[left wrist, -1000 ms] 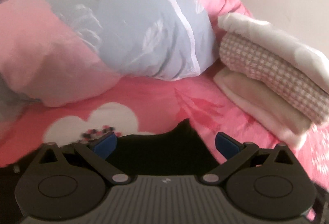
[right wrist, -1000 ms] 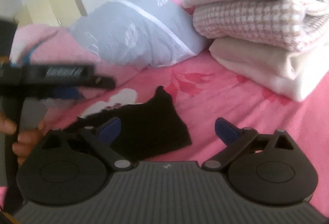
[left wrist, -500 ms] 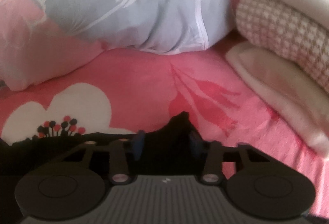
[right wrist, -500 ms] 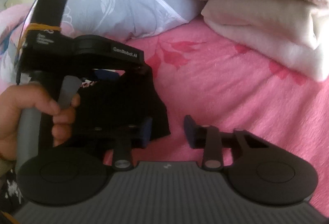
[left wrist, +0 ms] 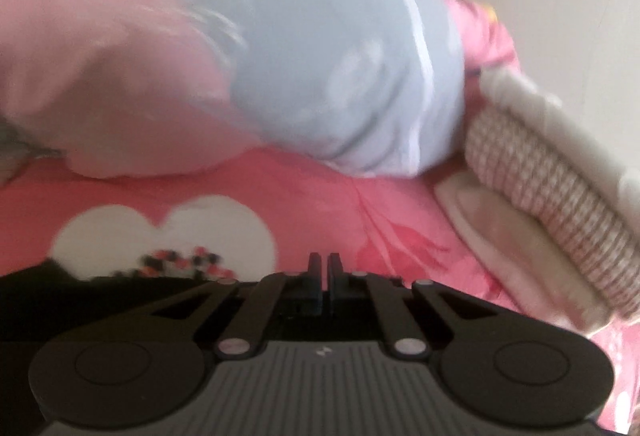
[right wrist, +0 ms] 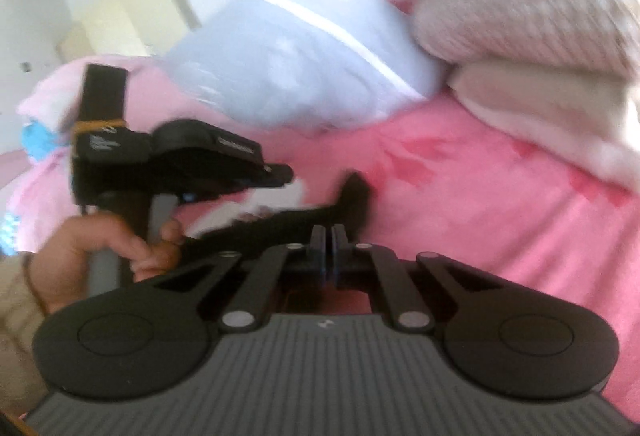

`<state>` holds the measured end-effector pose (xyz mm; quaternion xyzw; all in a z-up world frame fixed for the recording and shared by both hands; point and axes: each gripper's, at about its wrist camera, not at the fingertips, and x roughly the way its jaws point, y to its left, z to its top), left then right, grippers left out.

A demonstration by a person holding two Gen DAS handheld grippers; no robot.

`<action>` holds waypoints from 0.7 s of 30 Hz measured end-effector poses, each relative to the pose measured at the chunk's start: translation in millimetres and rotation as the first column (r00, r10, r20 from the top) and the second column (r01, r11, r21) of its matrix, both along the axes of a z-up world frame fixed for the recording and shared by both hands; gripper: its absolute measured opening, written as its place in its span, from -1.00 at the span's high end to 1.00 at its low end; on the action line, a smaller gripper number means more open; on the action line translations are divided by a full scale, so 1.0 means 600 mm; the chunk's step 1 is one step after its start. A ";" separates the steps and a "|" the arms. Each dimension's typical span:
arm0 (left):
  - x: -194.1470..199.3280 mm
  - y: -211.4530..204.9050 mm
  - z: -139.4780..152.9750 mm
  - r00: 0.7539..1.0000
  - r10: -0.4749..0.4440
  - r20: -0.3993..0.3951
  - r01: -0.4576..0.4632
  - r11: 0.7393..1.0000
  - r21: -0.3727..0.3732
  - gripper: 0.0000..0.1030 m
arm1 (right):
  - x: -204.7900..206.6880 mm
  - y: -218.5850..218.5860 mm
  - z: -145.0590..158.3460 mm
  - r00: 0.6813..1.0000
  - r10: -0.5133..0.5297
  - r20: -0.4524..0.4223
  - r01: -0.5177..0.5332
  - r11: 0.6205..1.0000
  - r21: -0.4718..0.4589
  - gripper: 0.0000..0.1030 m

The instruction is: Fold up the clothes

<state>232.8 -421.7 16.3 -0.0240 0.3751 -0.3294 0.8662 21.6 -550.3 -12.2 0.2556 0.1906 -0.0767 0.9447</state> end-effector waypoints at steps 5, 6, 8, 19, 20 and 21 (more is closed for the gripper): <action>0.009 0.088 0.031 0.999 0.034 -0.015 -0.034 0.998 -0.048 0.94 | 0.020 0.063 0.055 0.992 0.114 0.053 -0.111 0.992 -0.057 1.00; 0.010 0.101 0.032 0.999 0.027 -0.032 -0.029 0.998 -0.054 0.94 | 0.024 0.075 0.061 0.990 0.131 0.055 -0.127 0.989 -0.071 1.00; 0.008 0.125 0.030 0.997 0.001 -0.080 -0.007 0.997 -0.072 0.81 | 0.029 0.094 0.066 0.987 0.152 0.052 -0.147 0.985 -0.093 1.00; -0.084 0.154 0.006 0.978 -0.209 -0.006 0.208 0.977 -0.049 -0.19 | -0.013 0.072 0.011 0.946 0.321 0.049 -0.323 0.911 0.255 0.42; -0.094 0.146 0.002 0.972 -0.233 0.015 0.233 0.972 -0.030 -0.26 | -0.023 0.055 0.004 0.951 0.304 0.059 -0.307 0.902 0.304 0.41; -0.104 0.135 -0.002 0.966 -0.256 0.037 0.256 0.967 -0.006 -0.33 | -0.030 0.037 -0.003 0.958 0.280 0.064 -0.284 0.895 0.345 0.40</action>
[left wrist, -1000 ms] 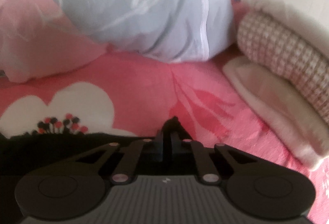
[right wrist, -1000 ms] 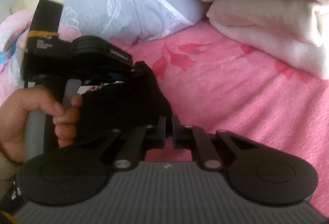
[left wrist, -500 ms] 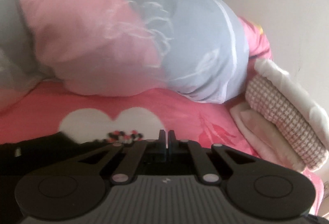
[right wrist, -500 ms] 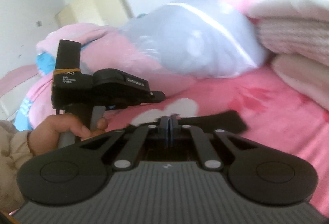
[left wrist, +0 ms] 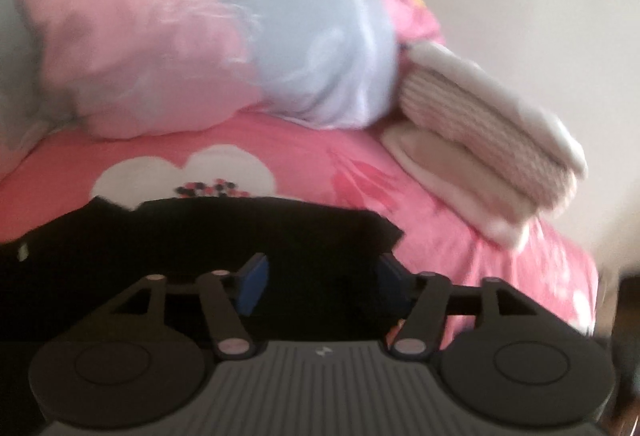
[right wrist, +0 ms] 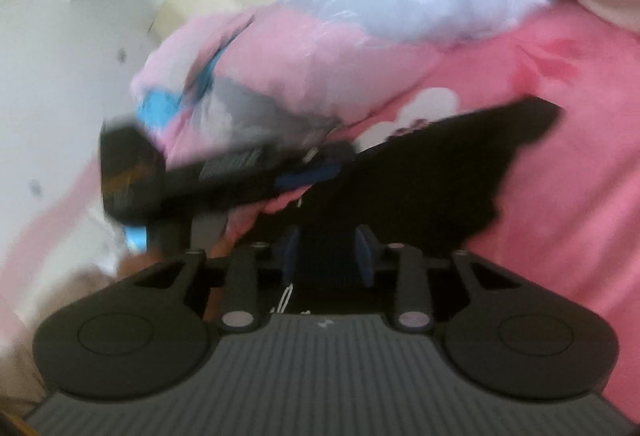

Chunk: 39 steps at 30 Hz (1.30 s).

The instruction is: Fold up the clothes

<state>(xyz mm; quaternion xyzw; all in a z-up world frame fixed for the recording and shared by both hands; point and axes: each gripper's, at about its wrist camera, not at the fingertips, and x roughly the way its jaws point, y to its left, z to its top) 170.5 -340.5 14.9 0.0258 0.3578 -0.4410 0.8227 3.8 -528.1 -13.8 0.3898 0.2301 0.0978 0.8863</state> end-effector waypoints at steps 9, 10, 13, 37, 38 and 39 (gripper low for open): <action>-0.047 -0.095 -0.044 0.978 -0.100 0.181 0.069 0.983 0.171 -0.31 | 0.066 -0.172 -0.070 0.942 -0.254 -0.219 0.297 0.935 0.194 0.36; -0.045 -0.102 -0.050 0.978 -0.101 0.181 0.067 0.981 0.185 -0.27 | 0.079 -0.180 -0.081 0.934 -0.259 -0.246 0.310 0.930 0.198 0.36; -0.044 -0.112 -0.062 0.980 -0.112 0.165 0.077 0.976 0.206 0.00 | 0.113 -0.190 -0.110 0.909 -0.275 -0.313 0.347 0.916 0.202 0.36; -0.045 -0.059 -0.039 1.000 0.001 0.022 -0.002 0.998 0.056 0.88 | 0.176 -0.166 -0.051 0.935 -0.315 -0.162 0.338 0.929 0.150 0.97; -0.043 -0.049 -0.033 1.000 0.014 0.003 -0.014 0.999 0.036 0.88 | 0.183 -0.157 -0.037 0.943 -0.298 -0.148 0.317 0.939 0.135 0.97; -0.040 -0.037 -0.028 0.999 0.028 -0.022 -0.028 1.000 0.014 0.88 | 0.191 -0.146 -0.024 0.950 -0.280 -0.135 0.297 0.947 0.121 0.97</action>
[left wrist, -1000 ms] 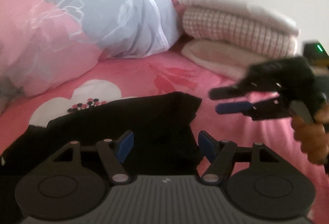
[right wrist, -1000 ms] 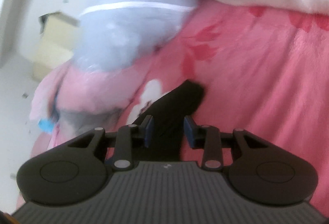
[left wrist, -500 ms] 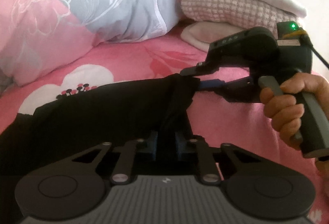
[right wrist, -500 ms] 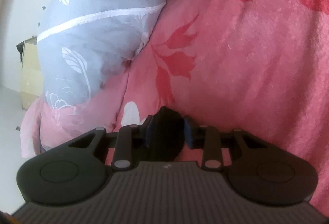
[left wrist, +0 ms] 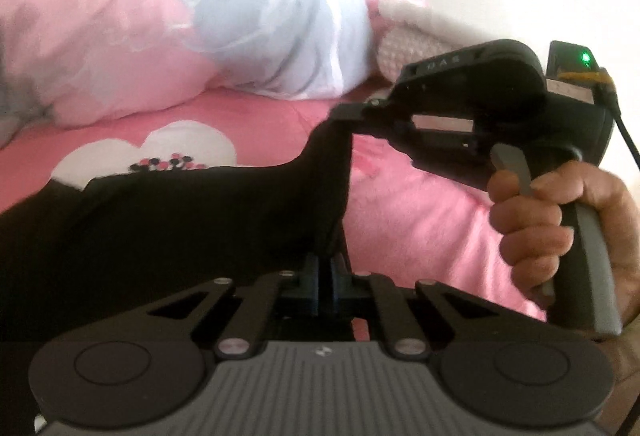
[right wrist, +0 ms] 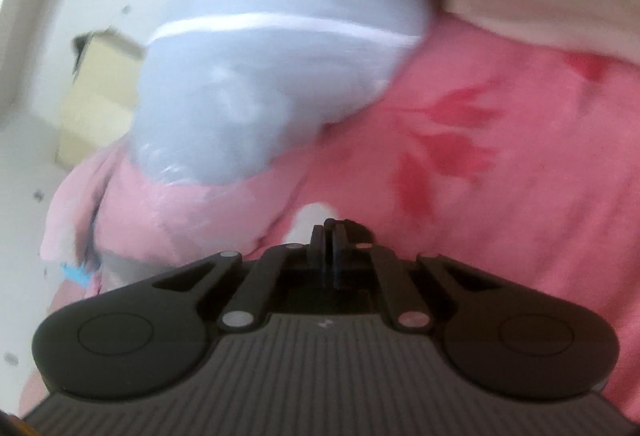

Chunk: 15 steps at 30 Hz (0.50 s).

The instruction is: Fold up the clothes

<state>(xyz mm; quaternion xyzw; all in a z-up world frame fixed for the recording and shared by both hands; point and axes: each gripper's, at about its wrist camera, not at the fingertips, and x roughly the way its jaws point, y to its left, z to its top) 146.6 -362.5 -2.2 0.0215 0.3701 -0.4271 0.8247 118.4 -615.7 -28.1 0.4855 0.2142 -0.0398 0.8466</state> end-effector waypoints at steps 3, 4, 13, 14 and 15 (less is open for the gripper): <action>0.007 0.040 0.010 0.997 0.048 -0.068 -0.052 0.997 -0.064 0.88 | 0.029 0.043 0.040 0.996 0.085 0.021 -0.084 0.995 -0.057 0.97; 0.010 0.056 0.012 0.993 0.066 -0.096 -0.074 0.994 -0.084 0.88 | 0.039 0.059 0.052 0.993 0.115 0.022 -0.113 0.990 -0.080 0.97; 0.019 0.176 -0.026 0.934 0.207 -0.291 -0.259 0.953 -0.154 0.88 | 0.141 0.244 0.069 0.908 0.397 -0.136 -0.419 0.870 -0.259 0.96; 0.019 0.186 -0.036 0.925 0.213 -0.316 -0.271 0.951 -0.153 0.87 | 0.151 0.265 0.061 0.885 0.434 -0.171 -0.466 0.844 -0.267 0.91; 0.020 0.195 -0.044 0.916 0.216 -0.337 -0.280 0.948 -0.153 0.87 | 0.159 0.286 0.052 0.860 0.464 -0.212 -0.508 0.818 -0.270 0.90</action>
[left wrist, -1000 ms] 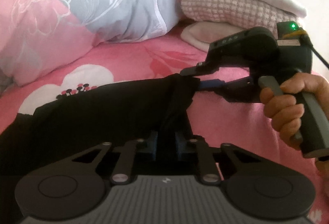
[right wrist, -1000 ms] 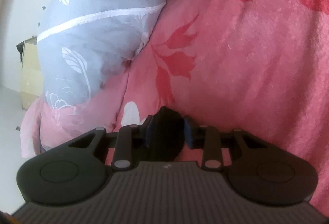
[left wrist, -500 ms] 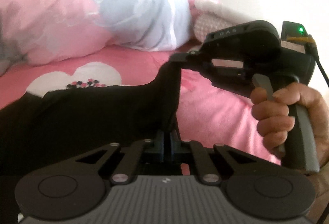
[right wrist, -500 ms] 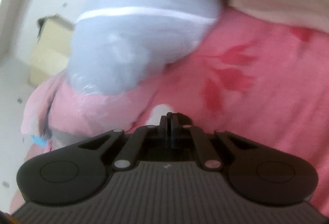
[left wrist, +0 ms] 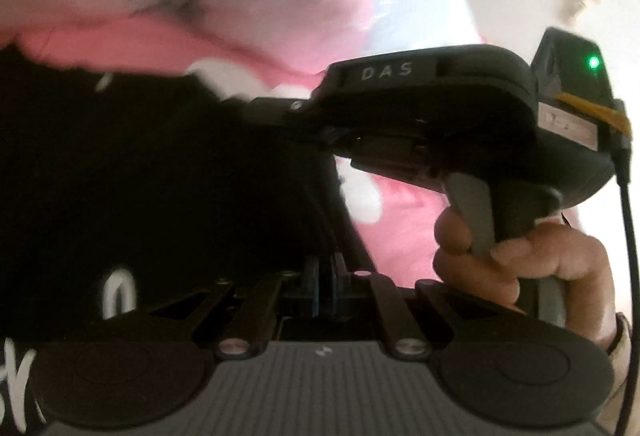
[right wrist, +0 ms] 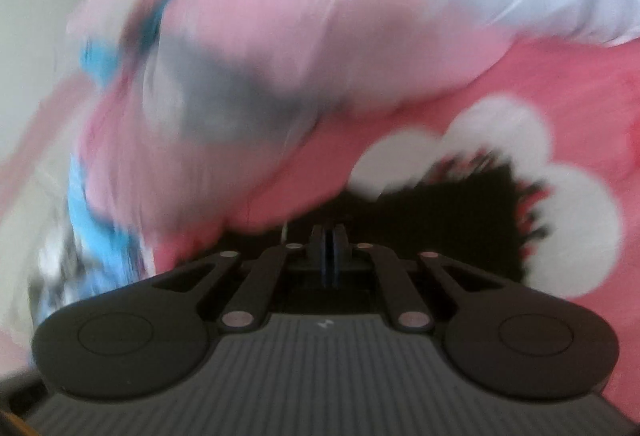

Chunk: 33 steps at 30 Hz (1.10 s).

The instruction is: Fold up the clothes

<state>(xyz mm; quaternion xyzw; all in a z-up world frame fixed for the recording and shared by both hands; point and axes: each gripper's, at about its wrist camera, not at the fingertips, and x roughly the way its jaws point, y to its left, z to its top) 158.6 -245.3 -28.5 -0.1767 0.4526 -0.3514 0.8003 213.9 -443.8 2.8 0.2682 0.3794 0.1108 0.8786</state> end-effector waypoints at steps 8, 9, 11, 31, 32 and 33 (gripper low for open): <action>0.002 0.064 -0.032 0.994 0.041 -0.096 -0.048 0.997 -0.063 0.78 | -0.049 0.010 -0.003 0.999 -0.032 -0.009 0.033 0.993 0.113 0.55; 0.001 0.068 -0.032 0.994 0.044 -0.100 -0.051 0.996 -0.067 0.72 | -0.069 -0.003 0.000 0.998 -0.064 0.003 0.062 0.985 0.164 0.53; 0.000 0.074 -0.034 0.993 0.050 -0.110 -0.058 0.996 -0.069 0.59 | -0.115 -0.028 0.003 0.991 -0.129 0.030 0.115 0.953 0.279 0.50; 0.018 0.155 -0.018 0.991 0.100 -0.087 -0.100 0.995 0.009 -0.19 | -0.333 -0.040 -0.065 0.972 -0.234 0.023 0.229 0.964 0.135 0.35; 0.027 0.156 -0.015 0.991 0.108 -0.082 -0.108 0.994 0.007 -0.20 | -0.331 -0.030 -0.062 0.976 -0.214 0.033 0.211 0.974 0.083 0.34; 0.034 0.154 -0.011 0.991 0.112 -0.078 -0.112 0.994 0.006 -0.20 | -0.328 -0.019 -0.059 0.981 -0.188 0.044 0.186 0.982 0.043 0.34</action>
